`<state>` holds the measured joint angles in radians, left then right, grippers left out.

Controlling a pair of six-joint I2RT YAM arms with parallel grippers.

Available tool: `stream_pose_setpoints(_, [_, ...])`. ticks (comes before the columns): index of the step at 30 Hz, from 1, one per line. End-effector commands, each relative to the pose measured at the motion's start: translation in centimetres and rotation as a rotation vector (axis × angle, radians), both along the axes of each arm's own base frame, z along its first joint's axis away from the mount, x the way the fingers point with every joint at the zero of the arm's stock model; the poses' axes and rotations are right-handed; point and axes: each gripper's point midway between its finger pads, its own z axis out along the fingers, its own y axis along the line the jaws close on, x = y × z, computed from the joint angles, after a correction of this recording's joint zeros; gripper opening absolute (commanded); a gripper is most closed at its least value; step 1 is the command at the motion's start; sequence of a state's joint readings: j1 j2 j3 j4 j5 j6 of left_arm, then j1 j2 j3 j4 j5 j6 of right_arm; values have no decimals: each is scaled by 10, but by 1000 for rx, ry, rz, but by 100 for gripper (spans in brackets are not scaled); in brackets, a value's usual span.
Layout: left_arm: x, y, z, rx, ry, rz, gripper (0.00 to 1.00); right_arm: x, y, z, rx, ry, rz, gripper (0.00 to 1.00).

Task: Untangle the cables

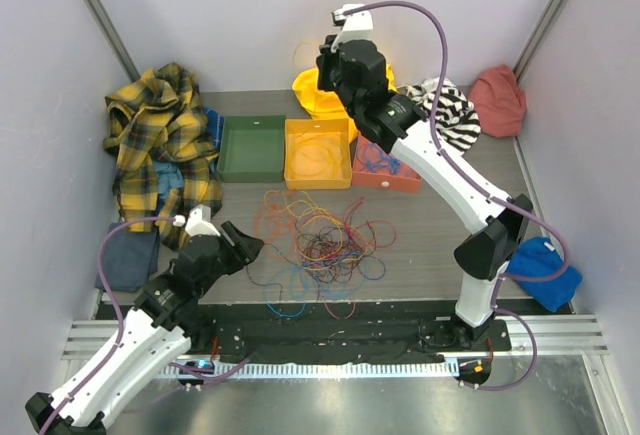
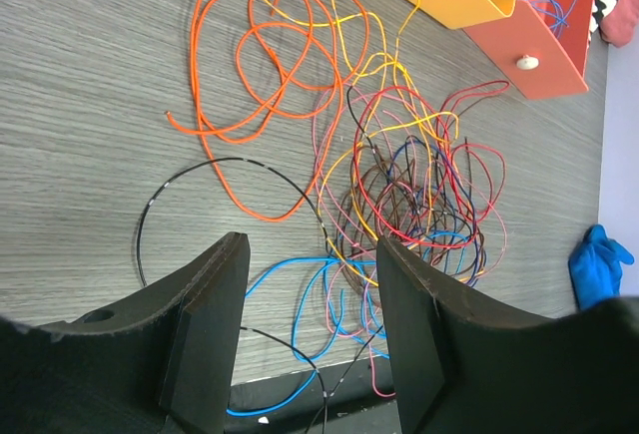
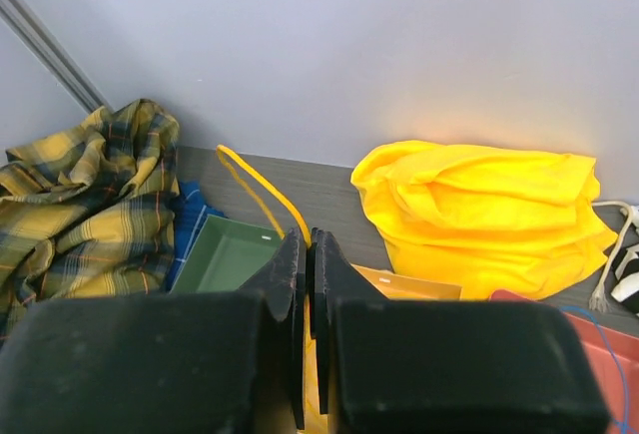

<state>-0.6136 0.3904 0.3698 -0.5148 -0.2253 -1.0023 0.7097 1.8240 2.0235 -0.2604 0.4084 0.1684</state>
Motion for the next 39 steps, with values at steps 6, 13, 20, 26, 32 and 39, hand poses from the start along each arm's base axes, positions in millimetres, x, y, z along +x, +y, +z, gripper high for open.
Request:
stream_pose_setpoints(6, [1, 3, -5, 30, -4, 2, 58, 34, 1, -92, -22, 99, -32, 1])
stream_pose_setpoints(13, [6, 1, -6, 49, 5, 1, 58, 46, 9, -170, -54, 205, -15, 1])
stream_pose_setpoints(20, [7, 1, -11, 54, 22, 6, 58, 59, -3, -224, -94, 309, -59, 38])
stream_pose_setpoints(26, [7, 0, -11, 48, 32, 11, 58, 20, -24, -178, -57, 218, -88, 75])
stream_pose_setpoints(32, [6, -7, -15, 21, 56, -1, 57, -58, -14, -161, -41, 234, 67, 65])
stream_pose_setpoints(39, [2, -10, -29, -16, 86, 0, 57, -154, 4, -263, -168, 372, 239, 49])
